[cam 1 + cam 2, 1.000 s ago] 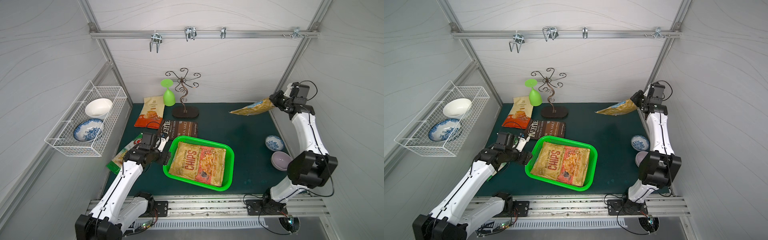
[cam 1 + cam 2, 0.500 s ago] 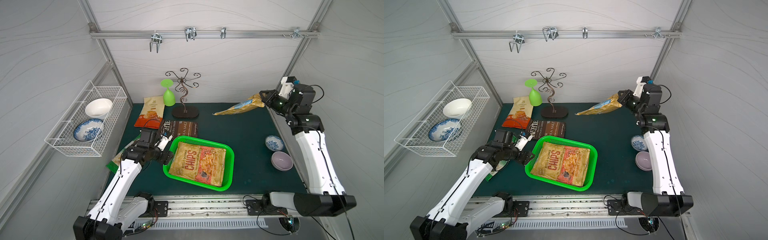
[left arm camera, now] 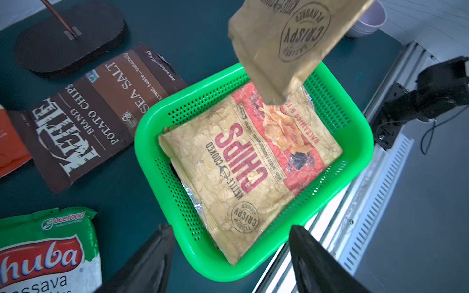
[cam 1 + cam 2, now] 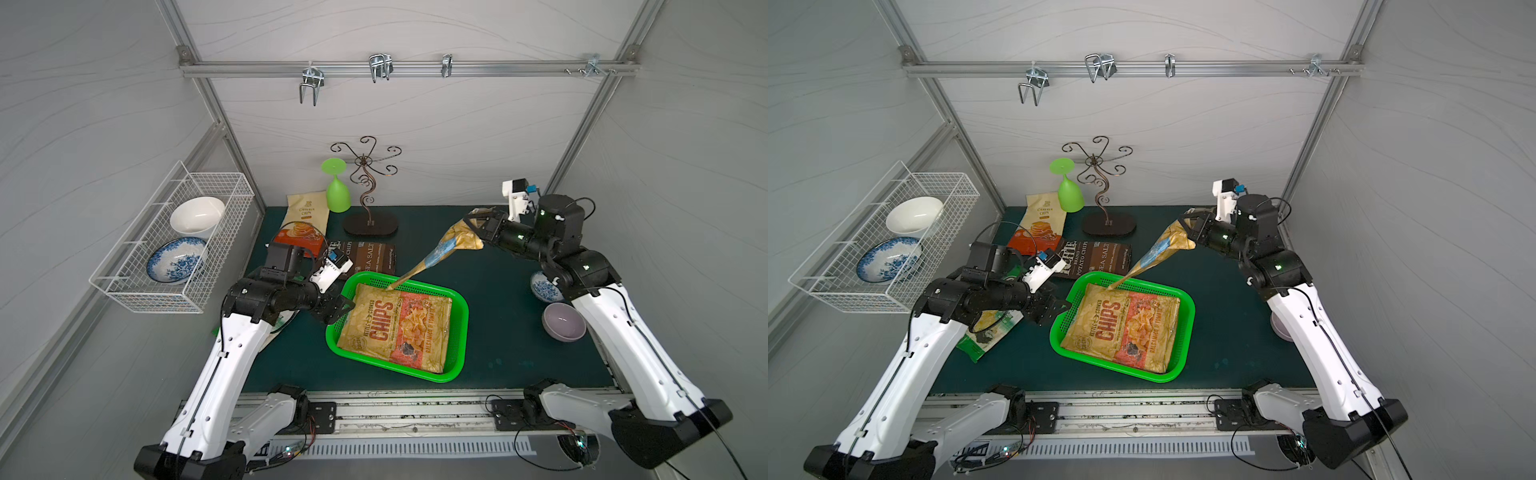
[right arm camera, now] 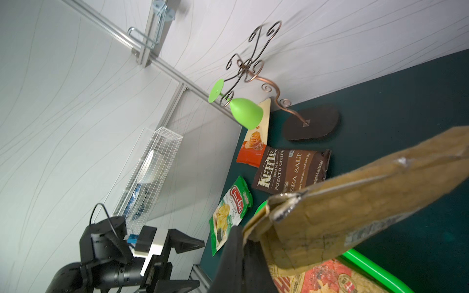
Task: Put the potato chips into the basket
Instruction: Place the potato chip in the basket.
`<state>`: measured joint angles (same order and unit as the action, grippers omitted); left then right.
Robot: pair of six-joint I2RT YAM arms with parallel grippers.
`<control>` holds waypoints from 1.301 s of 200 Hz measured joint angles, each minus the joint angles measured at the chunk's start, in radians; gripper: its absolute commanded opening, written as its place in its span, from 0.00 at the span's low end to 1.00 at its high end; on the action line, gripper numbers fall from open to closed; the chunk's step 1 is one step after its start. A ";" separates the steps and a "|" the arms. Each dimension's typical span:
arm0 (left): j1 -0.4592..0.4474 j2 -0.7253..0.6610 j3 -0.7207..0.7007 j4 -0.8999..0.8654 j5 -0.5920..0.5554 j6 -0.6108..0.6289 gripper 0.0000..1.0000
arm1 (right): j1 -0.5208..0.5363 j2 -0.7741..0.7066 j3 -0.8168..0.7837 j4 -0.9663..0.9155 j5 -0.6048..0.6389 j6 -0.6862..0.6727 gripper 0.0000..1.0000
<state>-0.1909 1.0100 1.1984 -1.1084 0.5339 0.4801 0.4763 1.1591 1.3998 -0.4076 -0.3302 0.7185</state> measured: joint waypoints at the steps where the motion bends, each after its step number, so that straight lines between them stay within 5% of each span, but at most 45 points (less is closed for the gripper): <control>1: 0.000 0.000 0.000 -0.002 0.002 0.000 0.76 | 0.003 0.000 0.000 0.001 0.000 -0.001 0.00; 51: 0.016 0.000 -0.016 0.027 -0.070 -0.077 0.77 | 0.216 0.023 -0.011 0.051 0.018 -0.102 0.00; 110: 0.230 0.101 -0.087 0.102 -0.116 -0.192 0.77 | 0.435 0.126 0.019 0.097 0.080 -0.300 0.00; 169: 0.296 0.179 -0.195 0.183 -0.270 -0.285 0.76 | 0.474 0.238 0.063 0.157 0.113 -0.391 0.00; 260: 0.324 0.172 -0.236 0.246 -0.312 -0.328 0.76 | 0.515 0.280 0.091 0.180 0.263 -0.567 0.00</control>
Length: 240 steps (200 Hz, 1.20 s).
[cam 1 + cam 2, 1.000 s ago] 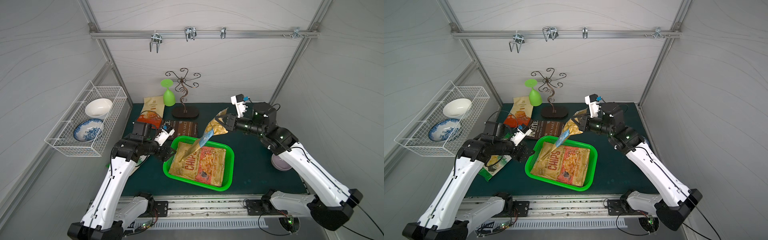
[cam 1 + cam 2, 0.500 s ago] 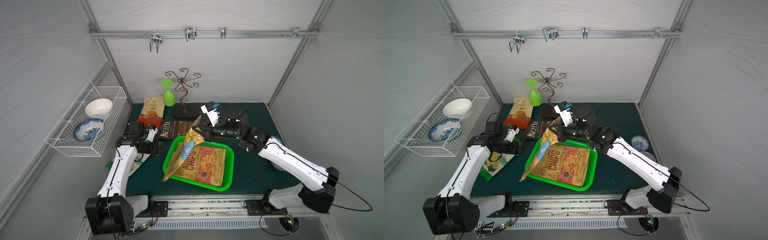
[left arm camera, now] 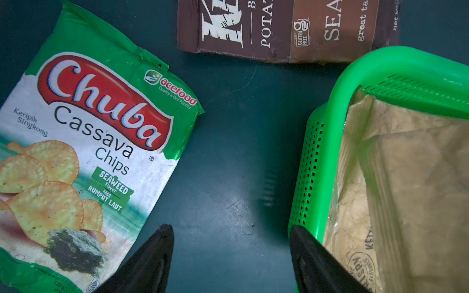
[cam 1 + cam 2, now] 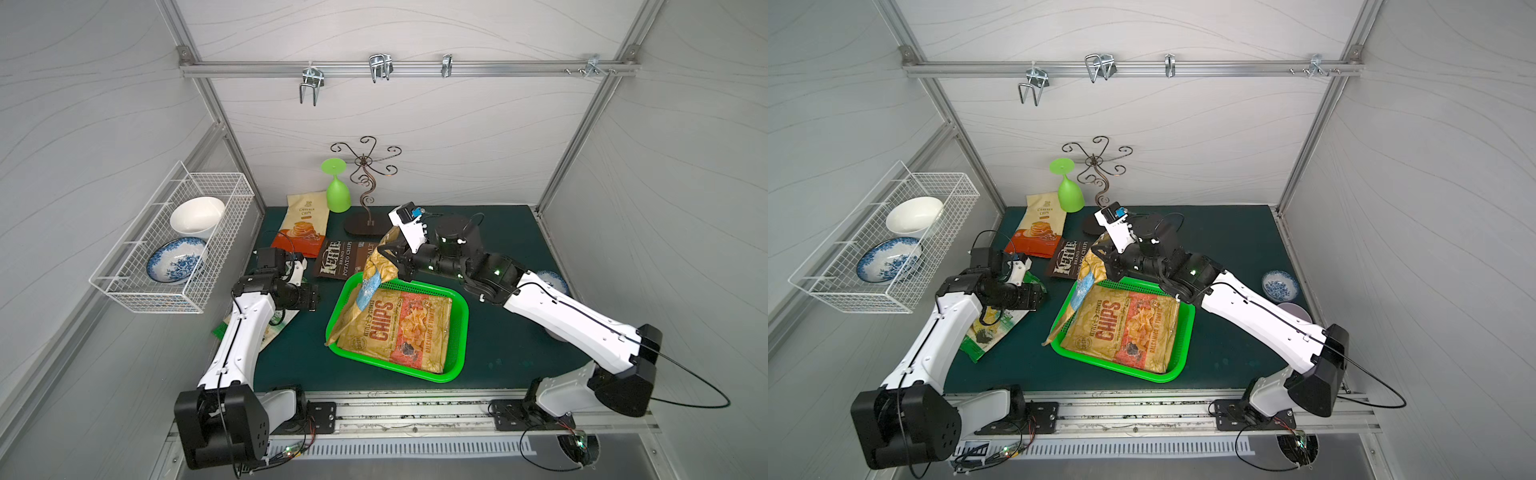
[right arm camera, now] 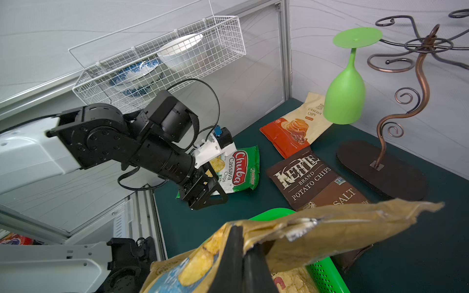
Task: Put the potato chips into the basket
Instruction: Place the potato chip in the basket.
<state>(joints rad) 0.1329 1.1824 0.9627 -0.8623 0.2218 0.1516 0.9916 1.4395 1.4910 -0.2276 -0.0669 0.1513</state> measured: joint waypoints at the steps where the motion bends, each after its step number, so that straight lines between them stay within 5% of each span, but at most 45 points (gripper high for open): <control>1: 0.000 0.000 0.000 0.000 0.000 0.000 0.76 | 0.000 0.000 0.000 0.000 0.001 -0.002 0.00; 155: 0.004 -0.001 -0.004 0.007 0.000 -0.006 0.76 | 0.014 0.041 -0.005 0.035 0.154 -0.155 0.00; 240: 0.005 -0.001 -0.008 0.007 0.002 -0.007 0.76 | 0.094 0.011 -0.156 0.040 0.203 -0.155 0.00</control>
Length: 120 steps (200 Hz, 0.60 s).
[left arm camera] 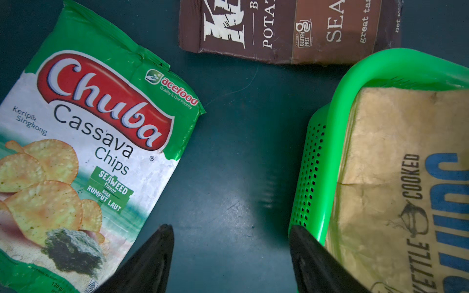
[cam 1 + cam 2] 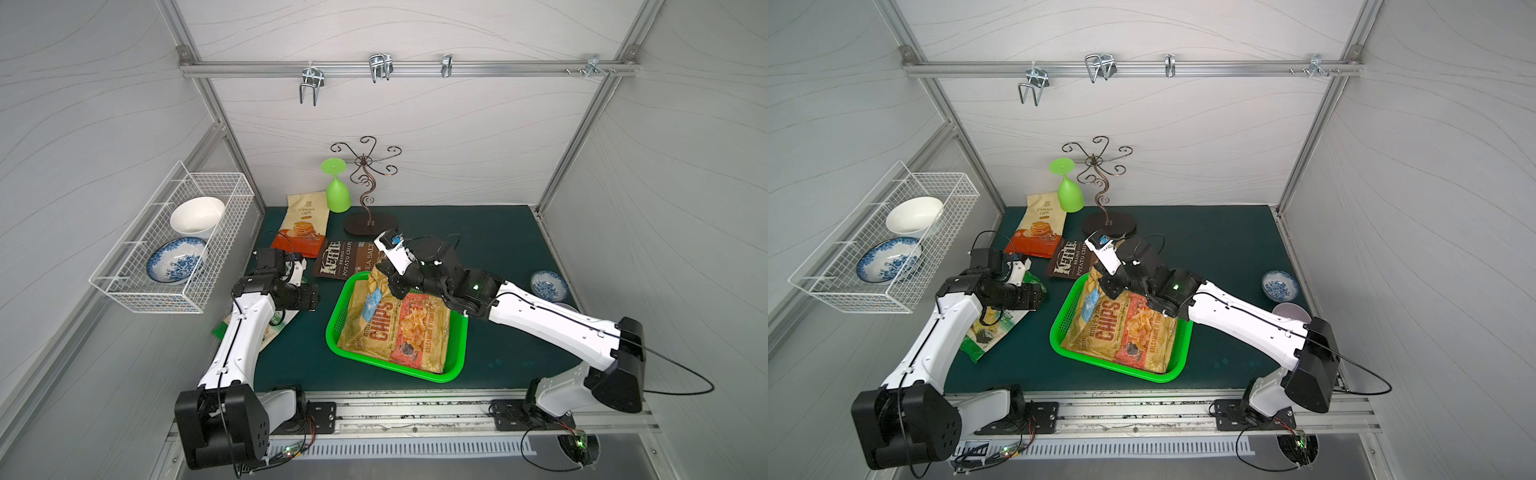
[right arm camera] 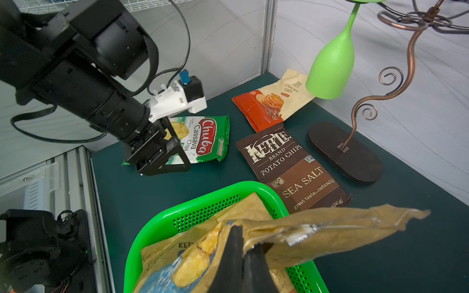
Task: Put the potato chips into the basket
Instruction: Place the potato chip in the basket.
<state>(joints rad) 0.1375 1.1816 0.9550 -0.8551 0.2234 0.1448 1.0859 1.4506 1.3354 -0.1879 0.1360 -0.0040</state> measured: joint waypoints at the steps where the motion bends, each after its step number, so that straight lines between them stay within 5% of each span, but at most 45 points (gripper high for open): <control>1: 0.000 0.000 0.000 0.000 0.000 0.000 0.76 | 0.002 -0.002 -0.003 0.000 0.002 0.000 0.00; 57: 0.000 0.000 0.000 0.000 0.001 0.000 0.76 | 0.055 -0.105 -0.111 -0.001 0.055 0.032 0.00; 120: 0.000 0.001 0.000 0.000 0.021 0.000 0.76 | 0.098 -0.252 -0.286 -0.030 0.126 0.094 0.21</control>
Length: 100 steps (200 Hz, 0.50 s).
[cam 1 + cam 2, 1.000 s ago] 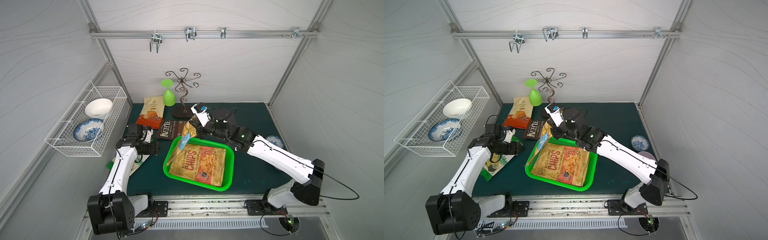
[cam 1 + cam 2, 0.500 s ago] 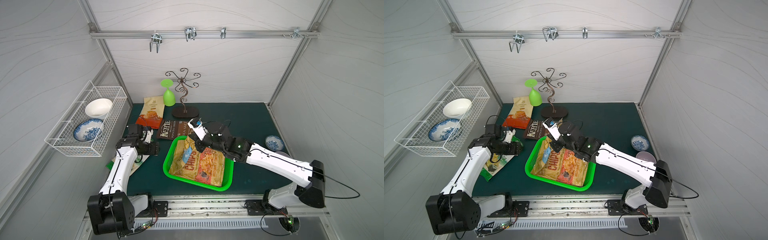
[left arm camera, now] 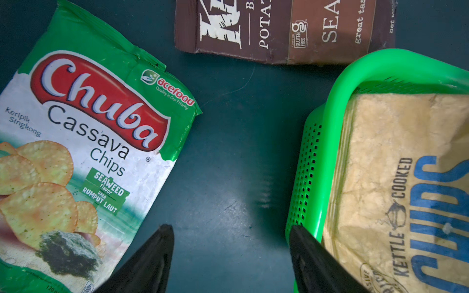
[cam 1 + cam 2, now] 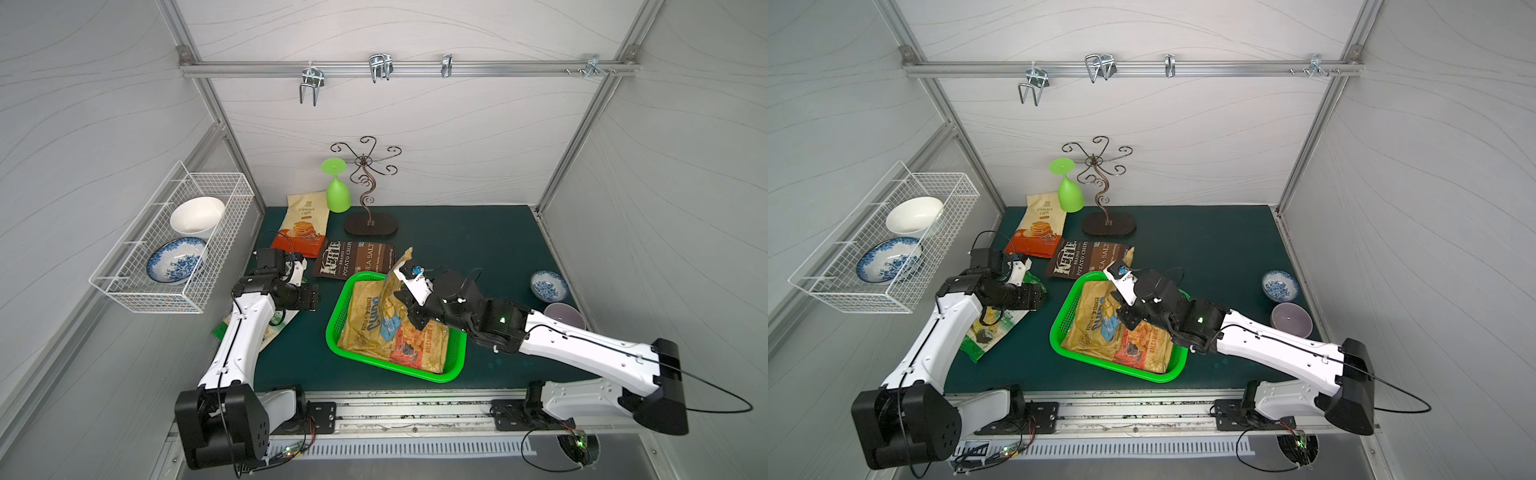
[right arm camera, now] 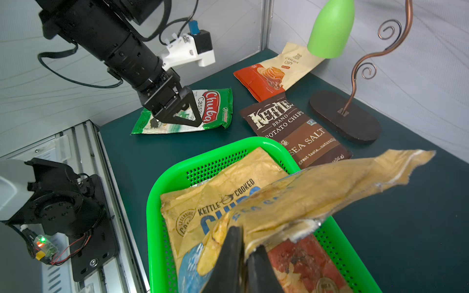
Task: Put the potato chips into the basket
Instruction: Place the potato chip in the basket.
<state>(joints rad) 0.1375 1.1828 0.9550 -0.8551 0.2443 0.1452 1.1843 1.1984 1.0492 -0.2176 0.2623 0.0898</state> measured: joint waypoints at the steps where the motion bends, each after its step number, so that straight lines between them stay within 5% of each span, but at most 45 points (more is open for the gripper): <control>1: 0.000 0.000 0.000 0.000 0.000 0.000 0.76 | 0.000 -0.002 -0.002 0.000 0.000 0.002 0.22; 61: 0.000 0.004 0.000 0.000 0.043 0.001 0.76 | 0.008 -0.187 -0.148 -0.105 0.097 0.097 0.43; 100: 0.000 0.010 0.000 0.000 0.060 0.001 0.76 | 0.010 -0.365 -0.206 -0.191 0.198 0.144 0.67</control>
<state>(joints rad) 0.1375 1.1923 0.9550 -0.8555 0.3042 0.1463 1.1938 0.8330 0.8433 -0.4088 0.4599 0.2337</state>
